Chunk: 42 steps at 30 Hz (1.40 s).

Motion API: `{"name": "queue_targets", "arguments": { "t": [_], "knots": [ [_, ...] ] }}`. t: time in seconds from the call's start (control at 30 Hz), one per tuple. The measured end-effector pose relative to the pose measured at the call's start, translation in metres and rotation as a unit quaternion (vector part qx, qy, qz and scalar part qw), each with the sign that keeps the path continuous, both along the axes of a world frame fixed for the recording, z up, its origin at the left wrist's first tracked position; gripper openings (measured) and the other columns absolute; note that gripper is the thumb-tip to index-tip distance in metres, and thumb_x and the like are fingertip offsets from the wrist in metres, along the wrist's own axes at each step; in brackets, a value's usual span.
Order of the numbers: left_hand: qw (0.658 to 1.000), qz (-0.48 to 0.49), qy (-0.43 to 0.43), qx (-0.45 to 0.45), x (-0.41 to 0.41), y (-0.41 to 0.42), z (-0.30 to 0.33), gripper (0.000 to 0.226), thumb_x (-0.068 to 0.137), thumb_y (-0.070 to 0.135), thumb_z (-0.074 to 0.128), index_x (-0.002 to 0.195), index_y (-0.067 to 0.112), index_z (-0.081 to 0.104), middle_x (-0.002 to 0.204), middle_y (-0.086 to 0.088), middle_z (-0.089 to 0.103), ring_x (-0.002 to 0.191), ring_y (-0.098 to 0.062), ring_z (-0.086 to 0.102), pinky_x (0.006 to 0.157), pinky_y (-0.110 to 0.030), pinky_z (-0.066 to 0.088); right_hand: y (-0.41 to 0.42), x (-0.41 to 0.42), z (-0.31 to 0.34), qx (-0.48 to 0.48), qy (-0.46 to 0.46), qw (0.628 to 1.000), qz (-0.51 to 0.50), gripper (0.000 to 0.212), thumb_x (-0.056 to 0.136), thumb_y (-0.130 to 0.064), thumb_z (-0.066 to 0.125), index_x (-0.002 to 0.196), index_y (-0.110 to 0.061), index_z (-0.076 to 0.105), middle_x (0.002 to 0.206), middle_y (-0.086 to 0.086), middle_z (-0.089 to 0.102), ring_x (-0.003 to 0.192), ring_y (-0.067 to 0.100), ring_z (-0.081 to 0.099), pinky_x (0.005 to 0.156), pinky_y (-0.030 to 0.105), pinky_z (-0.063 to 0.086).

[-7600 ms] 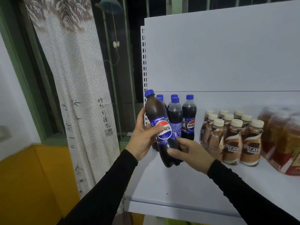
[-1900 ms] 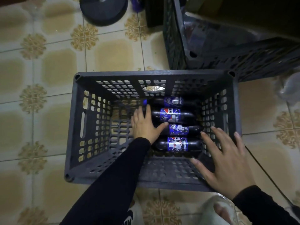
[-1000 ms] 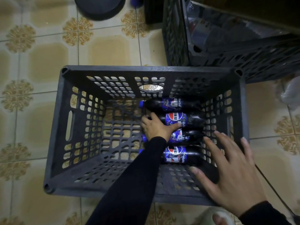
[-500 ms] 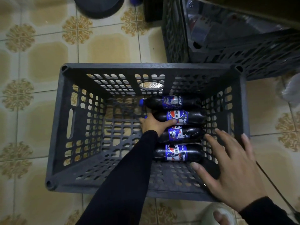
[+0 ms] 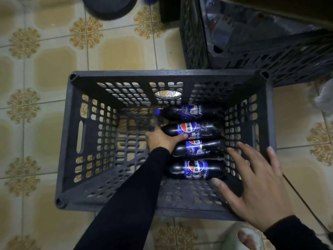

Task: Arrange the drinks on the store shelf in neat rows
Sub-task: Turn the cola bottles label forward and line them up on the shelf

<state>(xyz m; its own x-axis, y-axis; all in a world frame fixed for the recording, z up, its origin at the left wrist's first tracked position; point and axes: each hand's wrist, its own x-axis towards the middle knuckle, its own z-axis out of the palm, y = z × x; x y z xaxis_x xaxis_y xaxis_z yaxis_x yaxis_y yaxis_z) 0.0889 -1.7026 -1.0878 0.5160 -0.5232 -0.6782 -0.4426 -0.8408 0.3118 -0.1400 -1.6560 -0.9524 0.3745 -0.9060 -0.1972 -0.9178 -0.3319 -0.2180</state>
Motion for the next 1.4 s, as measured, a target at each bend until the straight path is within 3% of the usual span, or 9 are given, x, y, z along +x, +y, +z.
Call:
{"name": "queue_targets", "arguments": {
  "t": [0.2, 0.47, 0.8, 0.97, 1.07, 1.17, 1.27, 1.4],
  "knots": [
    [0.999, 0.009, -0.044, 0.023, 0.012, 0.003, 0.001, 0.106, 0.052, 0.074, 0.084, 0.128, 0.008, 0.052, 0.132, -0.022, 0.046, 0.118, -0.036, 0.056, 0.095, -0.040, 0.051, -0.001, 0.000, 0.001, 0.005, -0.001, 1.000, 0.001, 0.074, 0.085, -0.065, 0.046, 0.126, -0.005, 0.062, 0.133, 0.018, 0.056, 0.123, 0.031, 0.052, 0.120, 0.046, 0.009],
    [0.997, -0.061, -0.039, -0.016, -0.003, -0.001, -0.004, 0.105, 0.060, 0.071, 0.081, 0.137, 0.010, 0.045, 0.133, -0.019, 0.037, 0.116, -0.036, 0.053, 0.097, -0.040, 0.048, 0.001, -0.001, -0.002, 0.000, 0.001, 1.000, 0.006, 0.076, 0.084, -0.066, 0.047, 0.126, -0.005, 0.063, 0.133, 0.018, 0.057, 0.122, 0.031, 0.053, 0.118, 0.051, 0.014],
    [0.995, -0.087, 0.031, -0.040, -0.015, -0.002, -0.007, 0.100, 0.072, 0.054, 0.084, 0.149, 0.015, 0.034, 0.152, -0.017, 0.023, 0.140, -0.034, 0.035, 0.115, -0.041, 0.036, 0.001, -0.003, -0.003, -0.005, -0.002, 1.000, 0.007, 0.076, 0.084, -0.067, 0.047, 0.128, -0.006, 0.061, 0.134, 0.017, 0.056, 0.123, 0.030, 0.051, 0.119, 0.049, 0.012],
    [0.989, -0.130, 0.061, -0.023, -0.006, 0.008, 0.016, 0.101, 0.077, 0.063, 0.075, 0.155, 0.021, 0.028, 0.156, -0.013, 0.030, 0.143, -0.031, 0.034, 0.115, -0.041, 0.035, 0.000, -0.002, -0.001, 0.019, 0.008, 1.000, 0.013, 0.076, 0.085, -0.067, 0.045, 0.128, -0.007, 0.061, 0.133, 0.017, 0.056, 0.125, 0.030, 0.052, 0.120, 0.048, 0.008],
    [0.979, -0.190, 0.074, -0.013, 0.007, 0.013, 0.057, 0.086, 0.084, 0.063, 0.067, 0.152, 0.017, 0.038, 0.149, -0.011, 0.044, 0.135, -0.027, 0.044, 0.110, -0.036, 0.039, -0.001, -0.001, 0.009, 0.063, 0.033, 0.997, 0.025, 0.078, 0.086, -0.071, 0.039, 0.131, -0.009, 0.059, 0.136, 0.016, 0.054, 0.129, 0.029, 0.049, 0.120, 0.048, 0.007],
    [0.969, -0.237, 0.057, -0.032, 0.025, 0.008, 0.122, 0.077, 0.090, 0.060, 0.062, 0.148, 0.013, 0.044, 0.145, -0.012, 0.050, 0.131, -0.027, 0.049, 0.102, -0.031, 0.040, -0.008, 0.004, 0.038, 0.086, 0.012, 0.996, 0.021, 0.082, 0.088, -0.073, 0.033, 0.136, -0.010, 0.055, 0.141, 0.016, 0.050, 0.132, 0.031, 0.046, 0.118, 0.047, 0.018],
    [0.960, -0.269, 0.029, -0.074, 0.044, 0.000, 0.205, 0.069, 0.093, 0.056, 0.060, 0.143, 0.011, 0.051, 0.143, -0.010, 0.055, 0.129, -0.025, 0.052, 0.100, -0.030, 0.041, -0.024, 0.016, 0.098, 0.085, -0.032, 0.996, -0.002, 0.083, 0.086, -0.072, 0.037, 0.141, -0.012, 0.050, 0.148, 0.015, 0.044, 0.135, 0.033, 0.041, 0.112, 0.048, 0.033],
    [0.947, -0.288, -0.019, -0.143, 0.070, -0.006, 0.338, 0.057, 0.097, 0.052, 0.055, 0.137, 0.011, 0.058, 0.133, -0.007, 0.063, 0.121, -0.024, 0.058, 0.099, -0.033, 0.046, -0.049, 0.037, 0.210, 0.047, -0.068, 0.997, 0.010, 0.087, 0.086, -0.075, 0.033, 0.144, -0.013, 0.046, 0.152, 0.012, 0.039, 0.141, 0.030, 0.035, 0.113, 0.043, 0.032]
  ]
}}
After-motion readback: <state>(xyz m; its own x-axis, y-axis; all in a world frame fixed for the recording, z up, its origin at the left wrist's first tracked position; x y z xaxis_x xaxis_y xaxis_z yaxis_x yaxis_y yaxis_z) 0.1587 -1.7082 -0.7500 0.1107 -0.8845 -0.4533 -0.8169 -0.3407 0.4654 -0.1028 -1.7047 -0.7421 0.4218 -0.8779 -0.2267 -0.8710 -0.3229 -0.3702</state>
